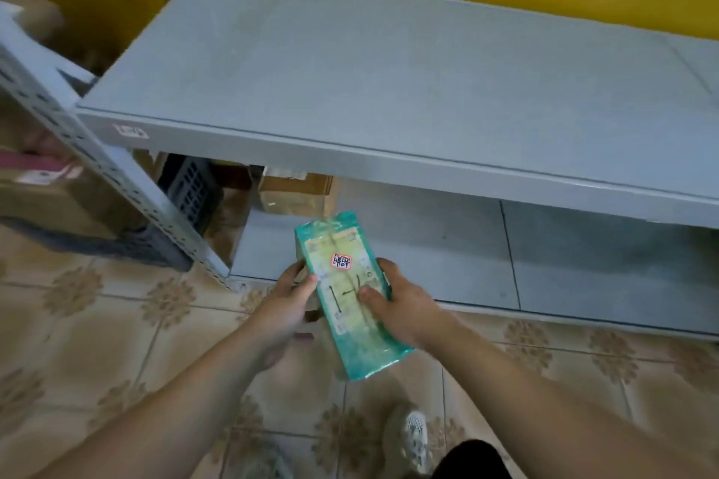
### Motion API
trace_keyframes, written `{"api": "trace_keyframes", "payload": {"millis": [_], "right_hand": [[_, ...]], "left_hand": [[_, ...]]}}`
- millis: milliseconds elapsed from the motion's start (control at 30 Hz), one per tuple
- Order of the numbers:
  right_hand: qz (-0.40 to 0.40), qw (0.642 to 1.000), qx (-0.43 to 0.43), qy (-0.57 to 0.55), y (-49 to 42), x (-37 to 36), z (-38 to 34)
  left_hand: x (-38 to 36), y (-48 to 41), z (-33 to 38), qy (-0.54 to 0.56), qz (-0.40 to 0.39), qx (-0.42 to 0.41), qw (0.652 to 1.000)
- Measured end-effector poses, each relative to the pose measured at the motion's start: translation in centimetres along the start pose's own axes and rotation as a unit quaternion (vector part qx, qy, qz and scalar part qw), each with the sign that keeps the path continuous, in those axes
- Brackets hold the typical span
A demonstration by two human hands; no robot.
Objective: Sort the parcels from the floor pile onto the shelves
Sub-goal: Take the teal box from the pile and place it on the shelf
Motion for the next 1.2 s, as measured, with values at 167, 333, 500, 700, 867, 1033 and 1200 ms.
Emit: {"api": "trace_keyframes", "payload": {"millis": [167, 333, 500, 700, 867, 1033, 1200], "right_hand": [[0.048, 0.998, 0.026, -0.031, -11.5, -5.1, 2.2], [0.101, 0.992, 0.068, -0.042, -21.7, -8.8, 6.0], [0.165, 0.984, 0.065, -0.015, -27.5, -10.6, 9.9], [0.195, 0.979, 0.045, 0.05, -30.9, -10.4, 12.5], [0.177, 0.98, -0.02, 0.085, -32.6, -10.7, 13.7], [0.223, 0.955, 0.065, 0.185, -32.2, -9.5, 14.5], [0.157, 0.927, 0.161, 0.301, -33.0, -10.1, 14.6]], "left_hand": [[2.2, -11.5, -3.6, -0.017, 0.007, -0.051, 0.999], [2.1, -23.1, -7.7, -0.065, 0.004, -0.123, 0.99], [-0.2, -30.4, -10.0, -0.085, -0.039, -0.171, 0.981], [-2.2, -36.0, -11.1, -0.086, -0.088, -0.192, 0.974], [-1.9, -39.6, -12.2, -0.204, -0.103, -0.191, 0.955], [2.7, -42.9, -13.0, -0.478, 0.017, -0.237, 0.845], [6.1, -44.6, -14.4, -0.634, 0.084, -0.181, 0.747]]}}
Point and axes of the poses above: each hand's wrist, its own y-axis away from the middle knuckle, its own x-axis out of the back of the hand, z = x × y, the point moved 3 cm from there along -y, towards the middle knuckle, and after that the axes turned 15 degrees about y, right-handed, at the moved point
